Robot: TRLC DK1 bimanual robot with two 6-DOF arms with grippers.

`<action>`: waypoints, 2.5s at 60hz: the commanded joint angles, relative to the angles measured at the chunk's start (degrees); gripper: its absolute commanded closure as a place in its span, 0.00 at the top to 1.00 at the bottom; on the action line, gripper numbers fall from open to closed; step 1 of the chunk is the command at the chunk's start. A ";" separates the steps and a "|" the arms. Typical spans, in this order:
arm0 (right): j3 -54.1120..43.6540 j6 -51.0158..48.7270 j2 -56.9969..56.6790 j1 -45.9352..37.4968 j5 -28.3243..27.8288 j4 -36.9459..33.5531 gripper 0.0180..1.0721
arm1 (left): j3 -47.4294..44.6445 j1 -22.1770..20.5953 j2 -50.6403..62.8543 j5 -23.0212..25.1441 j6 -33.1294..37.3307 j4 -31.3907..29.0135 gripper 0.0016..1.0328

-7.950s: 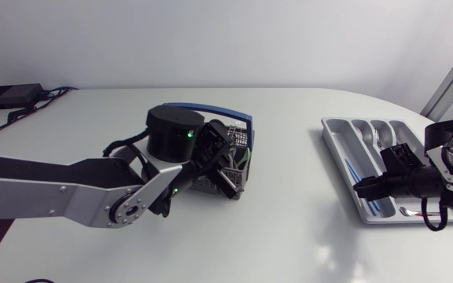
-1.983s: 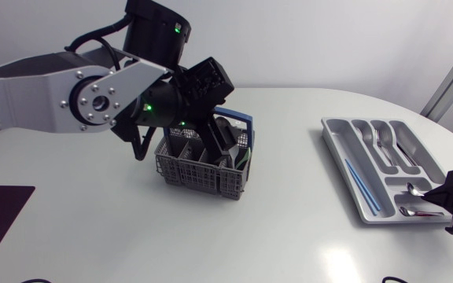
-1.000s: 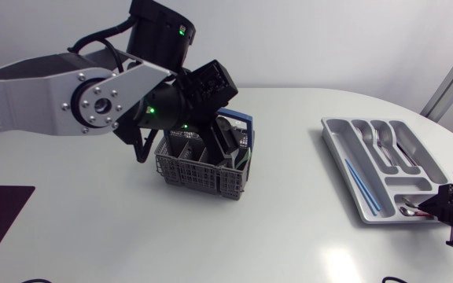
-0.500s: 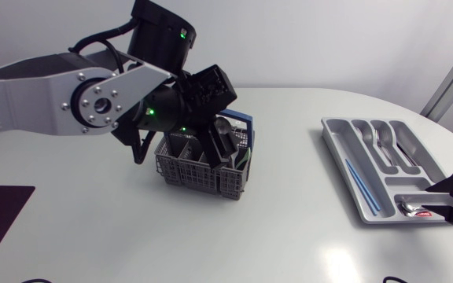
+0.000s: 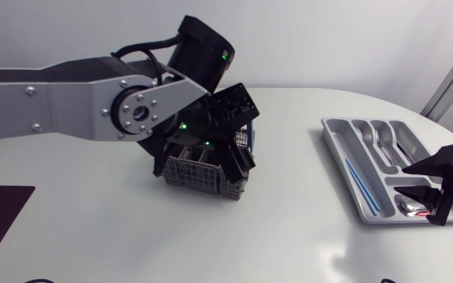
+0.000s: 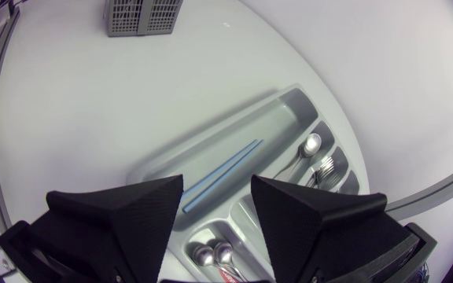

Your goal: Sort the cutlery from the basket into the organizer compartments.

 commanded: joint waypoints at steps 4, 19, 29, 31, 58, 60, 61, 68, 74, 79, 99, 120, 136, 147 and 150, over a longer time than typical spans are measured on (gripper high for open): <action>-2.77 12.83 -4.96 5.05 -0.74 -0.53 0.61 | 1.89 0.45 3.22 -0.90 -4.37 -0.93 0.84; -3.74 38.94 -13.22 22.98 6.82 1.58 0.61 | -1.02 1.33 0.06 -0.90 -5.33 -0.67 0.84; -3.03 53.53 -15.33 37.39 15.08 2.55 0.61 | -4.44 2.30 -2.23 -0.82 -5.33 -0.14 0.84; -2.95 55.20 -15.33 39.24 16.66 2.99 0.61 | -4.88 2.47 -2.58 -0.82 -5.33 0.12 0.84; -3.12 61.52 -15.15 45.30 20.36 4.74 0.61 | -0.66 1.60 4.10 1.21 -17.11 2.76 0.70; -3.39 61.35 -15.24 45.30 20.36 4.74 0.61 | 0.30 1.60 5.24 1.47 -18.87 2.76 0.64; -3.47 61.35 -15.33 45.30 20.36 4.74 0.61 | 0.57 1.60 5.68 1.47 -19.40 2.76 0.62; -4.09 60.91 -15.77 44.95 20.18 4.57 0.61 | 2.32 1.86 7.70 1.47 -22.65 2.76 0.57; -4.26 60.91 -16.03 44.77 20.00 4.39 0.61 | 2.85 1.60 8.32 1.47 -24.76 3.55 0.52; -4.53 60.91 -16.38 44.86 19.83 4.13 0.61 | 3.55 1.51 9.55 1.47 -26.16 4.60 0.48; -4.88 61.79 -17.17 45.83 19.74 4.22 0.61 | 5.66 0.45 12.98 0.68 -29.24 4.69 0.41; -5.76 61.61 -18.49 46.01 18.25 3.95 0.61 | 6.54 0.89 14.29 -2.05 -32.14 4.78 0.29; -6.99 61.88 -19.37 48.64 17.54 4.48 0.61 | 6.81 0.89 15.08 -2.92 -32.23 5.39 0.29; -7.60 62.58 -19.20 50.14 17.54 5.45 0.61 | 6.98 0.89 15.96 -3.01 -32.32 6.01 0.29; -7.69 62.84 -19.02 50.58 17.63 5.71 0.61 | 6.98 0.89 16.14 -3.01 -32.40 6.10 0.29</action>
